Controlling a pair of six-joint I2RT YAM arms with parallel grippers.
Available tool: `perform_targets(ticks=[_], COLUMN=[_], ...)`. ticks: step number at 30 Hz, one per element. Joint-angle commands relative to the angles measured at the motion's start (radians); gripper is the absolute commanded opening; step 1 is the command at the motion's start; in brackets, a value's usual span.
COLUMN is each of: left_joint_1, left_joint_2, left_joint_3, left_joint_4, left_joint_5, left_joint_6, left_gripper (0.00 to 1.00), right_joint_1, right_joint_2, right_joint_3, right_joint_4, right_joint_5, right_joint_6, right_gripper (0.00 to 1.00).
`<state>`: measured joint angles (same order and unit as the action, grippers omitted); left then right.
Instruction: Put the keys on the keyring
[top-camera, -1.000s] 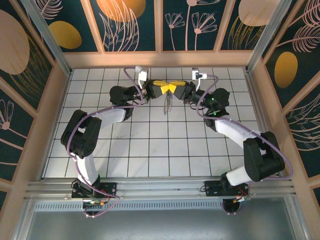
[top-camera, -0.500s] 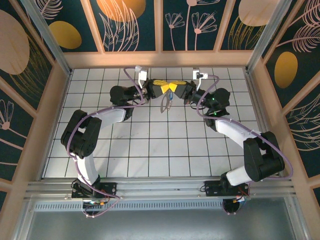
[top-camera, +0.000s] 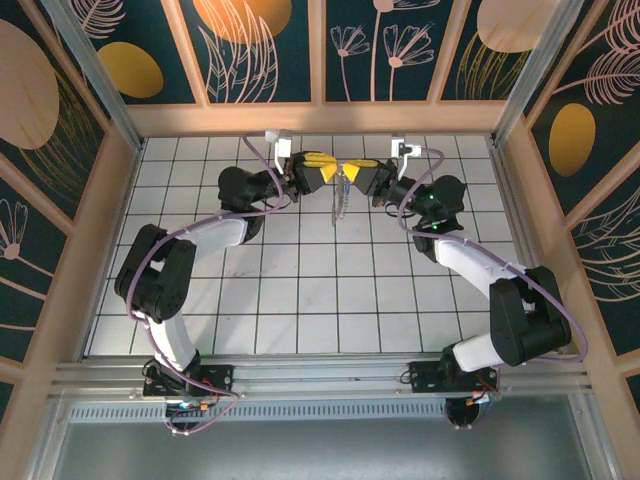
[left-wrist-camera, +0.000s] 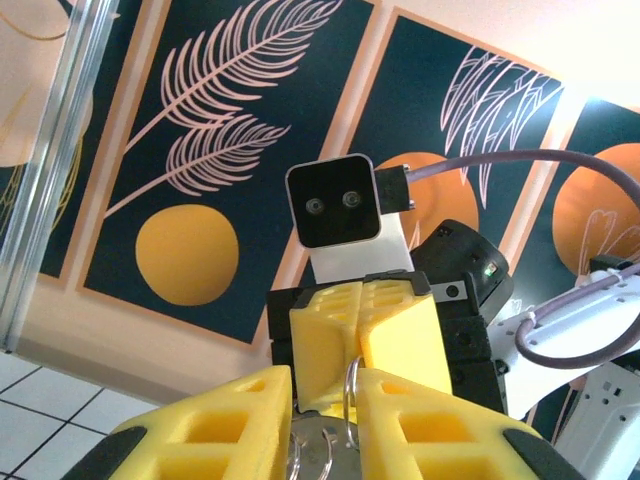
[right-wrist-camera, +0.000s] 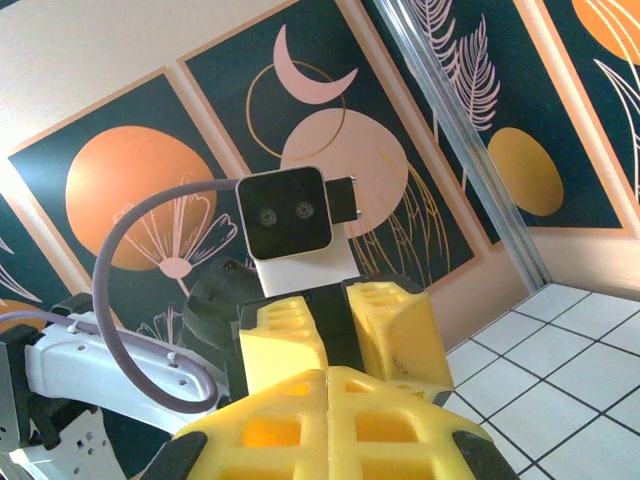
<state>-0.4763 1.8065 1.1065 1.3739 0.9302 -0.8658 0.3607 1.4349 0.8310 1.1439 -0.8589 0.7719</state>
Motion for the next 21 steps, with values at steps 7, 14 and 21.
perform_targets(ticks=[7,14,21], left_joint_1=[0.021,0.034,0.041], left_joint_2=[-0.124,-0.124,-0.099], left_joint_3=[0.057,0.179,0.257], left_joint_4=[-0.438,-0.837,-1.015], left_joint_5=[0.049,0.190,0.266], left_joint_6=[0.355,0.621,0.735], left_gripper=[0.25,0.29,0.31], right_joint_1=[-0.014,-0.051,-0.083], right_joint_2=[-0.053,-0.047,-0.045], right_joint_3=[0.029,0.066,0.132], right_joint_4=[-0.138,-0.271,-0.456], right_joint_5=[-0.063,-0.159,-0.250], right_joint_6=[-0.104,-0.186,-0.307], right_gripper=[0.00,0.00,0.00])
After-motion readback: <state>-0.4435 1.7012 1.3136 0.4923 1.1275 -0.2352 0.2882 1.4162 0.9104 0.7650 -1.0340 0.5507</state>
